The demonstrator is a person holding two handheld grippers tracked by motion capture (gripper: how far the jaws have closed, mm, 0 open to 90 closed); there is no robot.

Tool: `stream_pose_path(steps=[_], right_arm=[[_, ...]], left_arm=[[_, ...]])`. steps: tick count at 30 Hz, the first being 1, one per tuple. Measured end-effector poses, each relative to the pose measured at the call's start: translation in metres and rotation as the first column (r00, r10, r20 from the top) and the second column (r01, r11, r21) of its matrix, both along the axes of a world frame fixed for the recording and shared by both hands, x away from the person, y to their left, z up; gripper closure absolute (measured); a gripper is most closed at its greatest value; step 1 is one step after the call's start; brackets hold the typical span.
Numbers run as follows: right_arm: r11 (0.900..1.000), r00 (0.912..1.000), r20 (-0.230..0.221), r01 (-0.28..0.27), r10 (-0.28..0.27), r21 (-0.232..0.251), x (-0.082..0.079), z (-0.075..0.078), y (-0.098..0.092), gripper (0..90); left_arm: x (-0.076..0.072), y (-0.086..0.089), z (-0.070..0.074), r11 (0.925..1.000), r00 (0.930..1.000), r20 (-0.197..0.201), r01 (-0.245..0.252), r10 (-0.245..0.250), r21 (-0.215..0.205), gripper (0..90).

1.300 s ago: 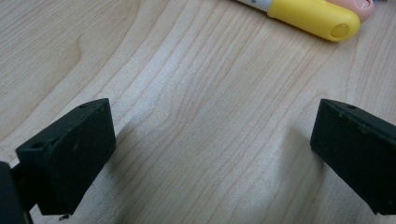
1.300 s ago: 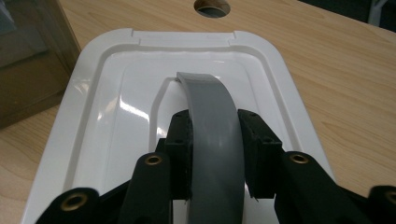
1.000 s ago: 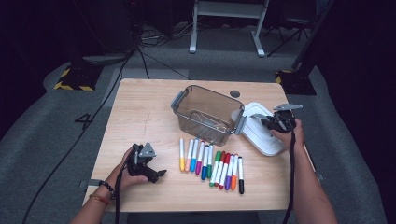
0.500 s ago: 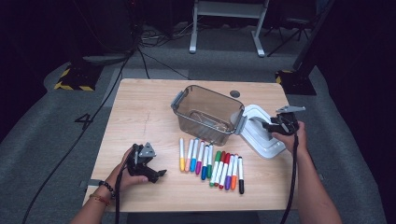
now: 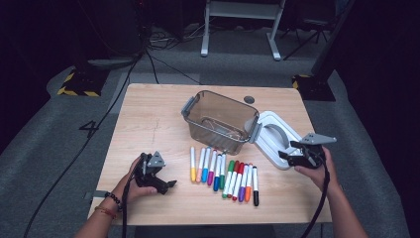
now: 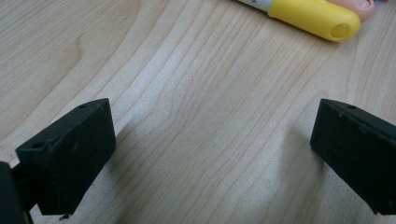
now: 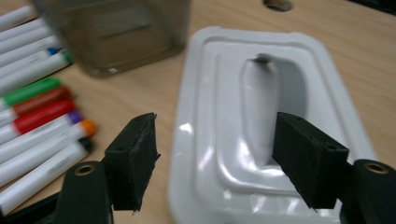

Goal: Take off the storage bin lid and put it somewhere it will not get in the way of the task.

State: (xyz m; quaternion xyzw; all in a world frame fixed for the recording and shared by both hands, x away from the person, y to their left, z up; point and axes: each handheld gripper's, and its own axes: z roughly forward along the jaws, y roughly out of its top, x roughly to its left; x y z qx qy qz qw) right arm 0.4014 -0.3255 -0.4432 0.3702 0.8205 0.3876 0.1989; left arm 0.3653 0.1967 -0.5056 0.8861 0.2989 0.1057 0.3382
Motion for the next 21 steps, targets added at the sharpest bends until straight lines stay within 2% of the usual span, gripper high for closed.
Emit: stream_pose_path(steps=[2, 5, 12, 16, 18, 21], right_arm=[[0.998, 0.9982, -0.013, -0.059, 0.059, -0.001, -0.017, -0.005, 0.008, 29.1], [0.994, 0.9928, -0.038, -0.113, 0.113, 0.005, -0.036, -0.012, 0.018, 29.1], [0.986, 0.9829, -0.072, -0.17, 0.169, 0.005, -0.069, -0.022, 0.039, 29.1], [0.98, 0.9768, -0.076, -0.201, 0.2, 0.006, -0.079, -0.025, 0.05, 29.1], [0.977, 0.9739, -0.077, -0.215, 0.214, -0.006, -0.081, -0.028, 0.055, 28.7], [0.972, 0.9676, -0.093, -0.235, 0.234, 0.009, -0.082, -0.032, 0.063, 27.4]], left_arm=[[0.0, 0.0, 0.0, 1.0, 1.0, -0.001, -0.001, 0.001, -0.002, 0.5], [0.0, 0.0, 0.0, 1.0, 1.0, -0.001, -0.001, 0.001, -0.002, 0.5], [0.0, 0.0, 0.0, 1.0, 1.0, -0.001, -0.001, 0.001, -0.002, 0.5], [0.0, 0.0, 0.0, 1.0, 1.0, -0.001, -0.001, 0.001, -0.002, 0.5], [0.0, 0.0, 0.0, 1.0, 1.0, -0.001, -0.001, 0.001, -0.002, 0.5], [0.0, 0.0, 0.0, 1.0, 1.0, -0.001, -0.001, 0.001, -0.002, 0.5]])
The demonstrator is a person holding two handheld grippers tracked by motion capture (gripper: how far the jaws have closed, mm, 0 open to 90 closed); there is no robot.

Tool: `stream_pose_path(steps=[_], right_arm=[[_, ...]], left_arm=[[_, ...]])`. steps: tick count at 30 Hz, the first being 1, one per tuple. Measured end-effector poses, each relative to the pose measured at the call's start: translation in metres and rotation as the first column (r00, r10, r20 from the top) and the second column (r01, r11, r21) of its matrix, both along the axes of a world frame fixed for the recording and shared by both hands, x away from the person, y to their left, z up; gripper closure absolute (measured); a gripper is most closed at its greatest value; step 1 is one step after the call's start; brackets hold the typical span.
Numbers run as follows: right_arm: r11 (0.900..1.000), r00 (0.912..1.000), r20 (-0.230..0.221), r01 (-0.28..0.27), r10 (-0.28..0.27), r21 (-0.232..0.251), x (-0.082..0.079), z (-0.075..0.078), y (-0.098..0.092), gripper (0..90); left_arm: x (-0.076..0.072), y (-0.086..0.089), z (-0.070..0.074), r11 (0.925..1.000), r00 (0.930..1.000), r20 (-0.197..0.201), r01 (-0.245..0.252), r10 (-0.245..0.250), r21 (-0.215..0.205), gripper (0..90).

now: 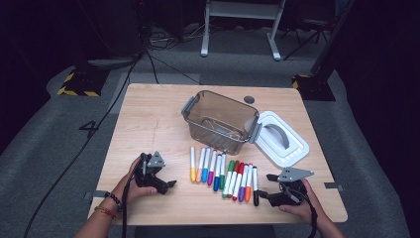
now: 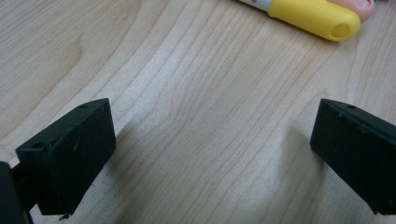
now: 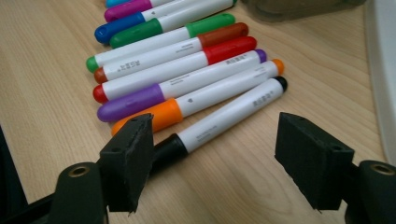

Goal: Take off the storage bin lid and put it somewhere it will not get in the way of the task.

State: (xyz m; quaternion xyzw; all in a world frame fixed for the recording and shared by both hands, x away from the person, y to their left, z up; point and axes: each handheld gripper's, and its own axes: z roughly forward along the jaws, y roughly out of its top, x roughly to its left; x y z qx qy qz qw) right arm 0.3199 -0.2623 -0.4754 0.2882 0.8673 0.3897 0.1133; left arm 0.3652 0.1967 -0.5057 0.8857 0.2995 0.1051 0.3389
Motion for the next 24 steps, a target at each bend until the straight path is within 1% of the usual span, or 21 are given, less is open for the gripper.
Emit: stream_pose_path(steps=[2, 5, 6, 8, 10, 15, 17, 19, 20, 21, 22, 24], right_arm=[[1.0, 0.9999, -0.001, -0.014, 0.014, -0.01, -0.002, -0.001, 0.005, 27.2], [1.0, 0.9996, -0.008, -0.027, 0.027, -0.002, -0.004, -0.003, 0.009, 27.0], [1.0, 0.9996, -0.009, -0.027, 0.027, -0.007, -0.004, -0.003, 0.01, 27.0], [0.999, 0.9996, -0.008, -0.028, 0.027, -0.035, -0.005, -0.007, 0.013, 27.0], [0.998, 0.9997, -0.015, -0.023, 0.022, -0.051, -0.004, -0.01, 0.012, 27.0], [0.997, 0.9984, -0.03, 0.046, -0.048, -0.055, 0.002, -0.013, -0.002, 29.4], [0.996, 0.9973, -0.027, 0.067, -0.068, -0.061, 0.004, -0.014, -0.008, 30.6], [0.994, 0.9951, -0.032, 0.091, -0.094, -0.062, 0.006, -0.015, -0.015, 33.8], [0.991, 0.9931, -0.029, 0.111, -0.113, -0.07, 0.006, -0.015, -0.019, 35.6], [0.99, 0.9921, -0.029, 0.12, -0.122, -0.074, 0.006, -0.016, -0.022, 39.0], [0.989, 0.9911, -0.032, 0.126, -0.129, -0.078, 0.006, -0.016, -0.026, 45.6], [0.987, 0.9876, -0.038, 0.15, -0.152, -0.058, 0.005, -0.017, -0.035, 54.6]], left_arm=[[0.0, 0.0, 0.0, 1.0, 1.0, 0.0, 0.0, 0.0, 0.0, 0.5], [0.0, 0.0, 0.0, 1.0, 1.0, 0.0, 0.0, 0.0, 0.0, 0.5], [0.0, 0.0, 0.0, 1.0, 1.0, 0.0, 0.0, 0.0, 0.0, 0.5], [0.0, 0.0, 0.0, 1.0, 1.0, 0.0, 0.0, 0.0, 0.0, 0.5], [0.0, 0.0, 0.0, 1.0, 1.0, 0.0, 0.0, 0.0, 0.0, 0.5], [0.0, 0.0, 0.0, 1.0, 1.0, 0.0, 0.0, 0.0, 0.0, 0.5], [0.0, 0.0, 0.0, 1.0, 1.0, 0.0, -0.001, 0.001, 0.001, 0.5], [0.0, 0.0, 0.0, 1.0, 1.0, 0.0, 0.0, 0.0, 0.001, 0.5], [0.0, 0.0, 0.0, 1.0, 1.0, 0.0, 0.0, 0.0, 0.0, 0.5], [0.0, 0.0, 0.0, 1.0, 1.0, 0.0, 0.0, 0.0, 0.001, 0.5], [0.0, 0.0, 0.0, 1.0, 1.0, 0.0, 0.0, 0.0, 0.0, 0.5], [0.0, 0.0, 0.0, 1.0, 1.0, 0.0, 0.0, 0.0, 0.0, 0.5]])
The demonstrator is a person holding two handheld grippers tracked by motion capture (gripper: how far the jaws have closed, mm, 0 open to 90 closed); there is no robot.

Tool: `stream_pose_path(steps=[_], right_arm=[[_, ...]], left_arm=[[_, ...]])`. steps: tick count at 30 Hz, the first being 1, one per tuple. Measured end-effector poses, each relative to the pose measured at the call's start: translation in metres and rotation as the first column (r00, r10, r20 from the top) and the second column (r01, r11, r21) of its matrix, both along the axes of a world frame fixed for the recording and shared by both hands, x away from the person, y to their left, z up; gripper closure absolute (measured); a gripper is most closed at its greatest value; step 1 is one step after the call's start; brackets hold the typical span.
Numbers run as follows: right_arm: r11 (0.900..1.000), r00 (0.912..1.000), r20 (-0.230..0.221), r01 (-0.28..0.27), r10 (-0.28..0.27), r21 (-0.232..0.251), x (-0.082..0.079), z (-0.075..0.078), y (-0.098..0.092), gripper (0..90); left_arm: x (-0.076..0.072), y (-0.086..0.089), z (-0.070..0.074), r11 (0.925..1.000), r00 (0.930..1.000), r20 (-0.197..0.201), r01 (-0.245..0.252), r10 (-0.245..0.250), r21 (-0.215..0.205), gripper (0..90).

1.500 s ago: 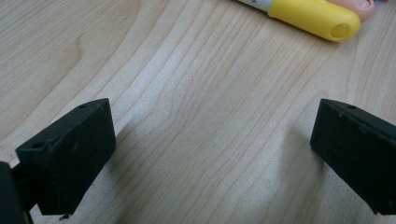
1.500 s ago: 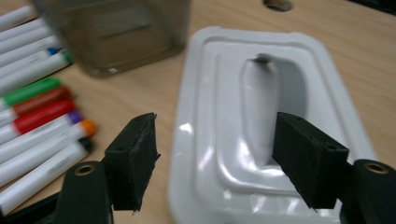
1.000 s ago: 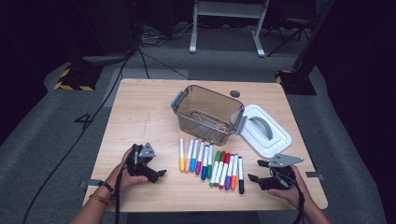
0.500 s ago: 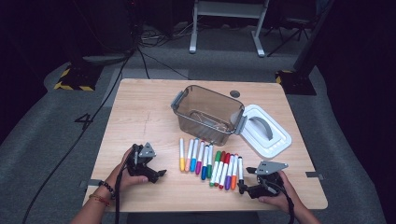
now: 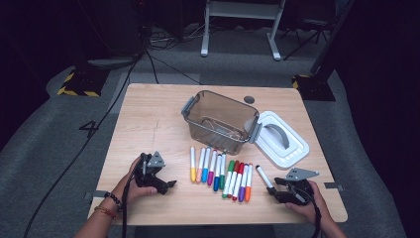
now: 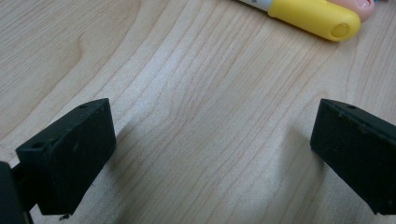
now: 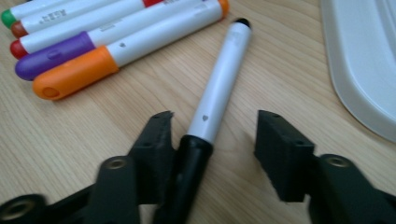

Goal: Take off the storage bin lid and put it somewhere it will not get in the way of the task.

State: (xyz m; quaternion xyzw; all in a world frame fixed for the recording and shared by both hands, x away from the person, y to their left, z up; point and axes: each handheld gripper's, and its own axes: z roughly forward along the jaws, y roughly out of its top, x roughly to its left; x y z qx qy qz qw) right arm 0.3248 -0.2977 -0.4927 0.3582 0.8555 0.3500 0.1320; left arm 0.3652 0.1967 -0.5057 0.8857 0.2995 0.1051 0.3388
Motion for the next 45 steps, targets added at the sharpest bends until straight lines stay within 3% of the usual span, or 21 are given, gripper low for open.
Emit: stream_pose_path(steps=[5, 12, 18, 21, 25, 31, 36, 45], right_arm=[[1.0, 0.9997, 0.023, 0.006, -0.006, -0.013, 0.001, 0.0, -0.006, 68.1], [1.0, 0.9984, 0.048, 0.029, -0.028, -0.003, 0.022, -0.002, -0.006, 73.6], [0.999, 0.9977, 0.052, 0.043, -0.043, 0.007, 0.038, -0.003, -0.007, 72.3], [0.999, 0.9977, 0.045, 0.049, -0.05, 0.016, 0.037, -0.003, -0.01, 65.8], [0.999, 0.9983, 0.041, 0.041, -0.041, 0.008, 0.031, -0.002, -0.019, 63.4], [0.999, 0.9983, 0.046, 0.035, -0.035, 0.011, 0.023, -0.003, -0.026, 67.5], [1.0, 0.9991, 0.042, -0.002, 0.003, -0.01, 0.028, -0.001, -0.023, 73.7], [0.998, 0.9966, 0.056, -0.058, 0.06, -0.04, 0.033, 0.001, -0.01, 74.2]], left_arm=[[0.0, 0.0, 0.0, 1.0, 1.0, 0.0, 0.0, 0.0, 0.0, 0.5], [0.0, 0.0, 0.0, 1.0, 1.0, 0.0, 0.0, 0.0, 0.0, 0.5], [0.0, 0.0, 0.0, 1.0, 1.0, 0.0, 0.0, 0.0, 0.0, 0.5], [0.0, 0.0, 0.0, 1.0, 1.0, 0.0, 0.0, 0.0, 0.0, 0.5], [0.0, 0.0, 0.0, 1.0, 1.0, 0.0, 0.0, 0.0, 0.0, 0.5], [0.0, 0.0, 0.0, 1.0, 1.0, 0.0, 0.0, 0.0, 0.0, 0.5], [0.0, 0.0, 0.0, 1.0, 1.0, 0.0, 0.0, 0.0, 0.0, 0.5], [0.0, 0.0, 0.0, 1.0, 1.0, 0.0, 0.0, 0.0, 0.0, 0.5]])
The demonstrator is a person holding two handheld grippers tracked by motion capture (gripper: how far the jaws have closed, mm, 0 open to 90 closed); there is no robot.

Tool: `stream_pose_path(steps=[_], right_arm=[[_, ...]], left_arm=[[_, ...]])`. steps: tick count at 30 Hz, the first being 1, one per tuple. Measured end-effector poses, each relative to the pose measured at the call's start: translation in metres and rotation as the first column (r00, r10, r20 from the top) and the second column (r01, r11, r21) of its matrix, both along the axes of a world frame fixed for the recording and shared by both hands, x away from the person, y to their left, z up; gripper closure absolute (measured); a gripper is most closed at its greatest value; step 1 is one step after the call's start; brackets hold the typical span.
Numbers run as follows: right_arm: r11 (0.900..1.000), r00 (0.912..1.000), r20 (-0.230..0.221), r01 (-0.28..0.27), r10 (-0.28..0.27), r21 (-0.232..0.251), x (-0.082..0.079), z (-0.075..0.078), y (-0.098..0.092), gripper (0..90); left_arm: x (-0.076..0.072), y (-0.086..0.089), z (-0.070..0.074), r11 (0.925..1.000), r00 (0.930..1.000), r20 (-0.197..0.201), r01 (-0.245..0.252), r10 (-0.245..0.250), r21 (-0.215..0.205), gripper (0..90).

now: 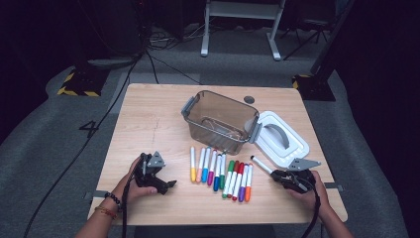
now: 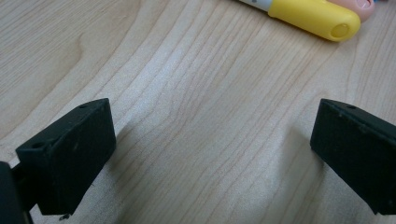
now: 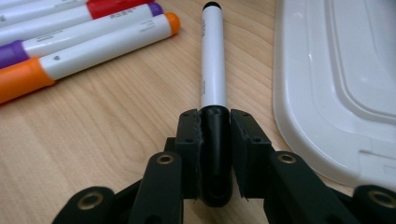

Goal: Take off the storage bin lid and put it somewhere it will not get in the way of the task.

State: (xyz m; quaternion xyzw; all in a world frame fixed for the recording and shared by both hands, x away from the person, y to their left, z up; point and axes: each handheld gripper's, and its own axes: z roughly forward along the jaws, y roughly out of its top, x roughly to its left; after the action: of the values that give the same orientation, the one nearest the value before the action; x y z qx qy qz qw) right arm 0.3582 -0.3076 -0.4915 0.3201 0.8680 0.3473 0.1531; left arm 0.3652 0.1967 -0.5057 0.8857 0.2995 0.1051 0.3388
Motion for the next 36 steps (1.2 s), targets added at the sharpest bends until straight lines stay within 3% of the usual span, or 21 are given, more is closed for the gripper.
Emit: stream_pose_path(steps=[10, 13, 36], right_arm=[[0.999, 0.9978, 0.065, 0.011, -0.013, 0.039, -0.004, 0.024, -0.011, 74.4], [0.999, 0.9957, 0.092, 0.008, -0.011, 0.032, -0.005, 0.031, -0.012, 74.4], [0.996, 0.9793, 0.193, 0.047, -0.059, 0.07, 0.001, 0.072, -0.031, 74.6]], left_arm=[[0.0, 0.0, 0.0, 1.0, 1.0, 0.0, 0.0, 0.0, 0.0, 0.5], [0.0, 0.0, 0.0, 1.0, 1.0, 0.0, -0.003, 0.003, -0.001, 0.5], [0.0, 0.0, 0.0, 1.0, 1.0, 0.0, -0.003, 0.003, -0.001, 0.5]])
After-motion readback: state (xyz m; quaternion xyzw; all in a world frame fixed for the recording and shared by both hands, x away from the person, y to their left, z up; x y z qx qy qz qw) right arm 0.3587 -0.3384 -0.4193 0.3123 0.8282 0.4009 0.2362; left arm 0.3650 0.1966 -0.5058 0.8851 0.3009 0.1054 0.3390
